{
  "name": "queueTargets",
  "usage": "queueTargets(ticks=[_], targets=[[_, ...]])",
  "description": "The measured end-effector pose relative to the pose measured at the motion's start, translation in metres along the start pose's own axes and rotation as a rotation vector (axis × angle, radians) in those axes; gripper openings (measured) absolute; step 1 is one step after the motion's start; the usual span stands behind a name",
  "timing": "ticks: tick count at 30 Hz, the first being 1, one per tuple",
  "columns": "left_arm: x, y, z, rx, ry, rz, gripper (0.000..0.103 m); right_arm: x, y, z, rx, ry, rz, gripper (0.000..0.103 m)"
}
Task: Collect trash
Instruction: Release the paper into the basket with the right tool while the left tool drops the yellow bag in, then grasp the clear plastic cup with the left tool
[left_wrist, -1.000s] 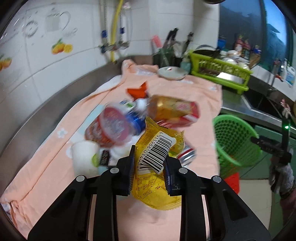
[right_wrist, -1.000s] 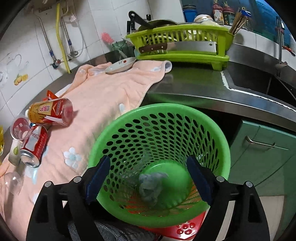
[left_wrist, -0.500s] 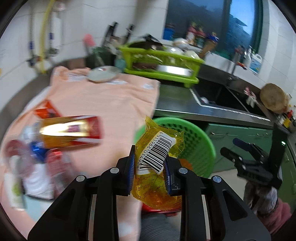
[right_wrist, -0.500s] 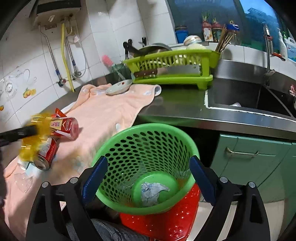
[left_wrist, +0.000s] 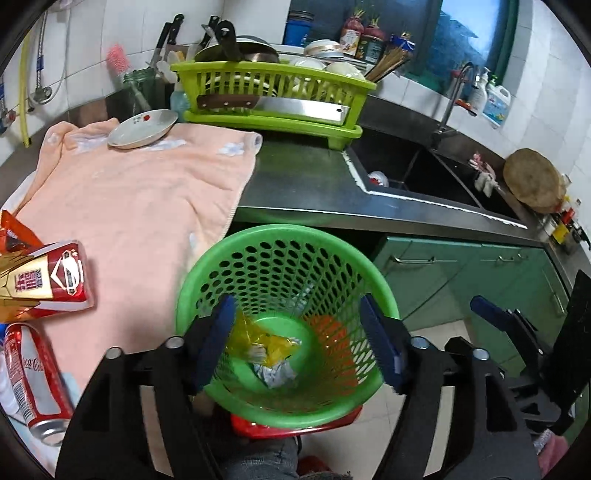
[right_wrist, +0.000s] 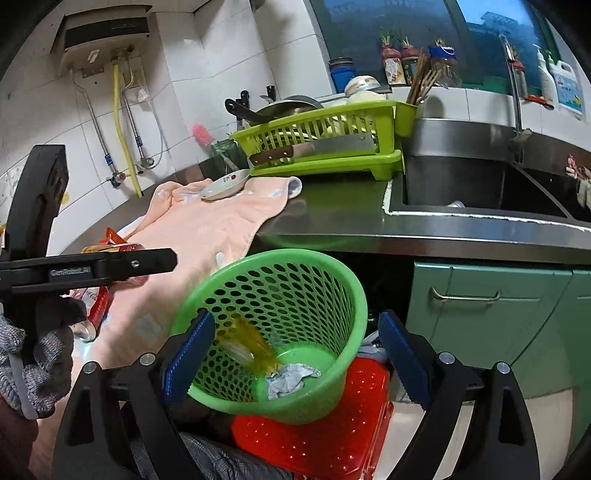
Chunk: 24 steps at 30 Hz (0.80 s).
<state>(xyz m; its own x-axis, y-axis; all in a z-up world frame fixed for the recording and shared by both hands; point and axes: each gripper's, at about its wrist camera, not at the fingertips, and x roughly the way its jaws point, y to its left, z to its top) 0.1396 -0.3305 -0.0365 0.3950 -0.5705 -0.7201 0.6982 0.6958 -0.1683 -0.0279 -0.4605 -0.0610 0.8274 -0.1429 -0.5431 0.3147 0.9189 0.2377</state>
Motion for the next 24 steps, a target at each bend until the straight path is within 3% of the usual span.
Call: queueTargets(ticks=[9,19,24], targets=[[-0.041,0.026,-0.015,-0.045,-0.059,0.040,0.072,0.002,0.026,0.005,-0.030,-0.001,0.043,0.087],[-0.104,0.086,-0.054,-0.150,-0.102,0.183,0.072,0.010,0.084,0.012,-0.108,0.005,0.148,0.088],[-0.139,0.120,-0.084,-0.192,-0.117,0.295,0.072,0.013,0.118,0.012,-0.152,0.016,0.215,0.088]])
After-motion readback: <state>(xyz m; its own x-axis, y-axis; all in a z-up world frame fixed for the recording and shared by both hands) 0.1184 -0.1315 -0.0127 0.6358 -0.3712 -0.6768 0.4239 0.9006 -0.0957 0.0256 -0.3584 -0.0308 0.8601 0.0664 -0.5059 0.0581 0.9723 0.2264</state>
